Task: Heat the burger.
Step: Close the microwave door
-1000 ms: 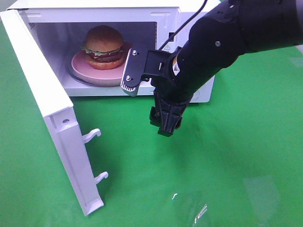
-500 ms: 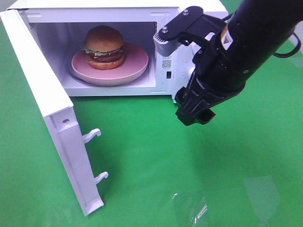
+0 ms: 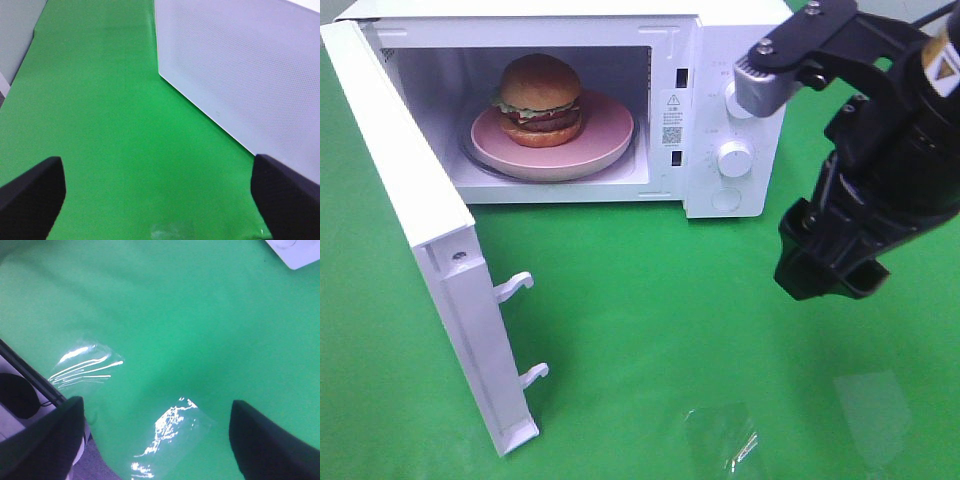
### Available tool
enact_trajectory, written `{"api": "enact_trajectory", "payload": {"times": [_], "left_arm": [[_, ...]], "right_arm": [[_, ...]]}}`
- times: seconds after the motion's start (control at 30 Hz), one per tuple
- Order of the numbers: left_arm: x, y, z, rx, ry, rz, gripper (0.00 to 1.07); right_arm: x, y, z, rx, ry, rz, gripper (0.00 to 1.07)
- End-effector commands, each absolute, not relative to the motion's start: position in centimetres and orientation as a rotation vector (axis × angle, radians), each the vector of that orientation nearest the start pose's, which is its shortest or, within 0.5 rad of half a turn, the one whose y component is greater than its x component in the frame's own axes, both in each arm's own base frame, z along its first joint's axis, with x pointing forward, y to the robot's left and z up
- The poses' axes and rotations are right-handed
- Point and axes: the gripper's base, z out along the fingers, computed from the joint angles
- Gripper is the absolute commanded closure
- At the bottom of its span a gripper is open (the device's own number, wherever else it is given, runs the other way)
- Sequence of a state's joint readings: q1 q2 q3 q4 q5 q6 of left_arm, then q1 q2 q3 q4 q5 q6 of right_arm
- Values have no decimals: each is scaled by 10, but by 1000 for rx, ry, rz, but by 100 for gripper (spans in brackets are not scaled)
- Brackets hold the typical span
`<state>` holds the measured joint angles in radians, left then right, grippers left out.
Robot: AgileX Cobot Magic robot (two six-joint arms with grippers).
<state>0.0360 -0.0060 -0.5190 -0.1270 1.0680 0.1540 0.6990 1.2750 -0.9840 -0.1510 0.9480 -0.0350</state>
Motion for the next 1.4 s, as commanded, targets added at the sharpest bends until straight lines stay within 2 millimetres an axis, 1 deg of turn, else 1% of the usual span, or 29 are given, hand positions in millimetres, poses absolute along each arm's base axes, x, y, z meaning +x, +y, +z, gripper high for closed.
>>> {"api": "enact_trajectory", "payload": {"times": [0.03, 0.07, 0.1, 0.13, 0.17, 0.2, 0.23, 0.27, 0.3, 0.33, 0.37, 0.4, 0.43, 0.5, 0.6, 0.63, 0.73, 0.77, 0.8, 0.83, 0.87, 0.93, 1.1, 1.13, 1.17, 1.2, 1.3, 1.37, 1.4], "left_arm": [[-11, -11, 282, 118, 2005, -44, 14], [-11, -11, 282, 118, 2005, -44, 14], [-11, -11, 282, 118, 2005, -44, 14], [-11, -11, 282, 118, 2005, -44, 14], [-11, -11, 282, 118, 2005, -44, 14], [-11, -11, 282, 118, 2005, -44, 14], [-11, -11, 282, 118, 2005, -44, 14], [-11, -11, 282, 118, 2005, -44, 14], [-11, -11, 282, 118, 2005, -44, 14], [-11, -11, 282, 118, 2005, -44, 14], [-11, -11, 282, 118, 2005, -44, 14], [-11, -11, 282, 118, 2005, -44, 14], [-11, -11, 282, 118, 2005, -44, 14], [-11, -11, 282, 118, 2005, -44, 14], [-11, -11, 282, 118, 2005, -44, 14], [-11, -11, 282, 118, 2005, -44, 14], [-11, -11, 282, 118, 2005, -44, 14], [-11, -11, 282, 118, 2005, -44, 14], [-11, -11, 282, 118, 2005, -44, 14], [-11, -11, 282, 118, 2005, -44, 14], [-11, -11, 282, 118, 2005, -44, 14], [-11, -11, 282, 118, 2005, -44, 14], [-11, -11, 282, 118, 2005, -44, 14], [-11, -11, 282, 118, 2005, -44, 14], [-11, -11, 282, 118, 2005, -44, 14], [-11, -11, 282, 118, 2005, -44, 14], [-11, -11, 282, 118, 2005, -44, 14], [-11, -11, 282, 118, 2005, -44, 14], [-11, -11, 282, 118, 2005, -44, 14]], "right_arm": [[180, 138, 292, -1021, 2511, 17, 31], [171, 130, 290, -1005, 2521, 12, 31], [171, 130, 290, -1005, 2521, 12, 31], [161, 121, 288, -1004, 2520, 8, 31], [161, 121, 288, -1004, 2520, 8, 31], [152, 113, 288, -997, 2505, 15, 31], [152, 113, 288, -997, 2505, 15, 31], [141, 104, 289, -986, 2483, 25, 31], [141, 104, 289, -986, 2483, 25, 31], [131, 95, 291, -970, 2452, 40, 31], [131, 95, 291, -970, 2452, 40, 31], [123, 88, 292, -954, 2432, 50, 31], [123, 88, 292, -954, 2432, 50, 31], [116, 70, 289, -832, 2449, 59, 31], [115, 64, 288, -784, 2461, 54, 31], [110, 47, 285, -645, 2477, 34, 31], [108, 42, 285, -594, 2473, 32, 31], [103, 34, 286, -505, 2460, 28, 31], [103, 34, 286, -505, 2460, 28, 31], [97, 28, 286, -413, 2441, 32, 31], [97, 28, 286, -413, 2441, 32, 31], [85, 16, 282, -255, 2395, 31, 31], [73, 8, 278, -175, 2330, 20, 31], [65, 5, 281, -134, 2277, 23, 31], [65, 5, 281, -134, 2277, 23, 31], [58, 2, 285, -108, 2226, 21, 31], [55, 1, 286, -96, 2204, 20, 31], [40, -2, 290, -56, 2117, 19, 31], [40, -2, 290, -56, 2117, 19, 31]]}}
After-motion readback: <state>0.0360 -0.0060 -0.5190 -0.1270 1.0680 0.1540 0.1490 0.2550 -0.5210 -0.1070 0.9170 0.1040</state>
